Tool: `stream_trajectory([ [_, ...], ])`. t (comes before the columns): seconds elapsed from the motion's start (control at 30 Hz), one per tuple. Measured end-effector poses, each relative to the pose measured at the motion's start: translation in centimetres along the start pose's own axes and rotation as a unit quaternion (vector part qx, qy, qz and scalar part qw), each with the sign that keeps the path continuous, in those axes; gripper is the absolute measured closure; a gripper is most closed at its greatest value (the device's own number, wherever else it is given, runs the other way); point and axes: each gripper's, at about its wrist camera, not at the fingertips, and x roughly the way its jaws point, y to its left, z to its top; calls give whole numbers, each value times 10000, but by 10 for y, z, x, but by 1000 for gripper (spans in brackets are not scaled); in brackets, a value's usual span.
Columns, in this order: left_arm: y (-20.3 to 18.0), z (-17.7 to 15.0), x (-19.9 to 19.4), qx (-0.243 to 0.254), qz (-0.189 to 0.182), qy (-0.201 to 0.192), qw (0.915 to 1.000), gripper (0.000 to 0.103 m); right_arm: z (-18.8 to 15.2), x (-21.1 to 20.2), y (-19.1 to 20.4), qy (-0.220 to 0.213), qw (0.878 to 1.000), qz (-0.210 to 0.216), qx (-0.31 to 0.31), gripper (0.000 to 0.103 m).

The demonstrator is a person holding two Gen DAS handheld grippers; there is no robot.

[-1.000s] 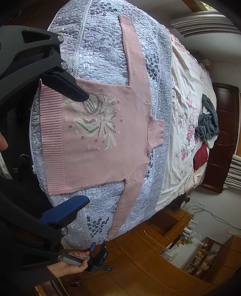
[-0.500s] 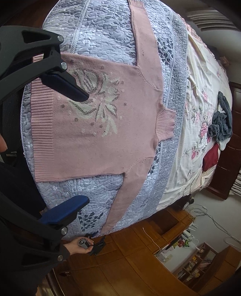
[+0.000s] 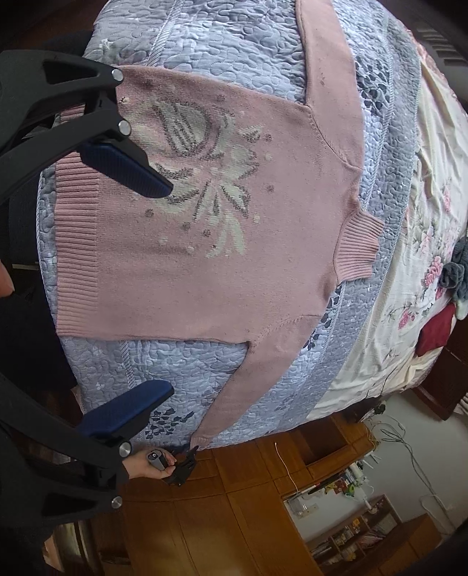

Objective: Fold small clothes
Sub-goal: 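Move the right tool to the sweater cuff and grasp it, then carry the cuff across the sweater body with the right tool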

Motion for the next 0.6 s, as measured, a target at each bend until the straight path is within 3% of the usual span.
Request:
stream_trajectory([
  [0.17,16,19,3,-144,-84,6,9999,3,-14,-24,71,-138,9945,-54,-1034,97],
  [0.3,18,37,5,-180,-343,3,9992,3,-44,-45,138,-267,9802,44,-1960,97],
  [0.6,1,85,16,68,-1017,39,9948,3,-146,-57,243,-391,9221,-60,-3848,97],
])
